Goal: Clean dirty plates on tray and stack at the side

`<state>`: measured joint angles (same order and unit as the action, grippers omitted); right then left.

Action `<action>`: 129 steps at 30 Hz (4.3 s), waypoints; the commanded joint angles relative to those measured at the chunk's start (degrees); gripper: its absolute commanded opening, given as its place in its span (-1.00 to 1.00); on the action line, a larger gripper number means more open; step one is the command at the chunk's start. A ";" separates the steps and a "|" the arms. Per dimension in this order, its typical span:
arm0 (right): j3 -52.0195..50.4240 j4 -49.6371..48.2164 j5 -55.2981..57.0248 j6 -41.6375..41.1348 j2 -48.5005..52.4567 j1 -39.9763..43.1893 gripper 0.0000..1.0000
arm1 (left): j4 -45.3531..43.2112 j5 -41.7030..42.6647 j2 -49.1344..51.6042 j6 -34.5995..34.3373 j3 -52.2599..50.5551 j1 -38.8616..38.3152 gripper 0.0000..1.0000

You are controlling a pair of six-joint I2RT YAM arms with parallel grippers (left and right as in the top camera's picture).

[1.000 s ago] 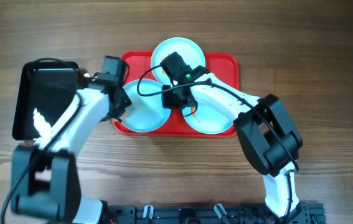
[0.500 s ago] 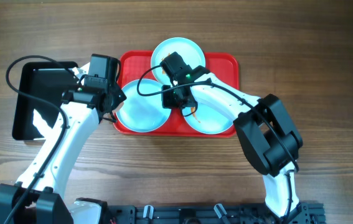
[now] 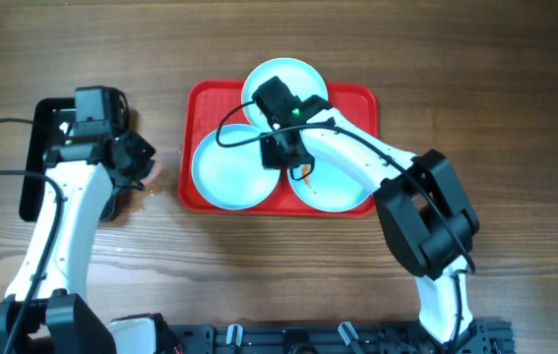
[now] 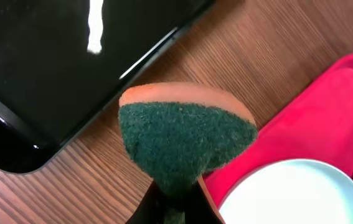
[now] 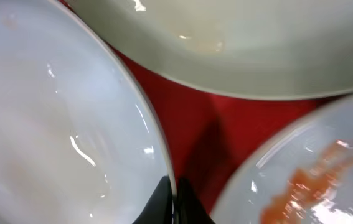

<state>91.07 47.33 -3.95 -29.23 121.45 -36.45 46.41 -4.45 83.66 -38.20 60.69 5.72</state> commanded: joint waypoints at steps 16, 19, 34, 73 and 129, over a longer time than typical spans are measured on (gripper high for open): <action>6.23 9.40 19.74 5.35 -12.04 -0.31 -0.91 | 1.03 1.86 -1.38 0.92 -0.37 7.41 -0.92; 6.25 9.84 24.70 5.70 -12.52 -1.60 -0.91 | 1.07 1.86 -1.38 0.92 -0.37 7.65 -0.92; 6.23 9.16 42.49 8.07 -12.55 -11.28 -0.91 | 2.32 1.86 -1.38 0.94 -0.37 7.65 -0.92; 6.21 2.58 75.19 17.35 -12.48 -25.53 -0.91 | 2.34 1.86 -1.38 1.81 -0.37 7.65 -0.92; 3.96 -0.94 89.05 28.44 -13.79 -24.83 -0.91 | 1.86 2.10 -1.38 1.77 -0.37 7.63 -0.92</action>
<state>95.00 49.50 73.36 -13.82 109.97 -60.93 48.64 -3.03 83.66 -37.17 60.69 13.04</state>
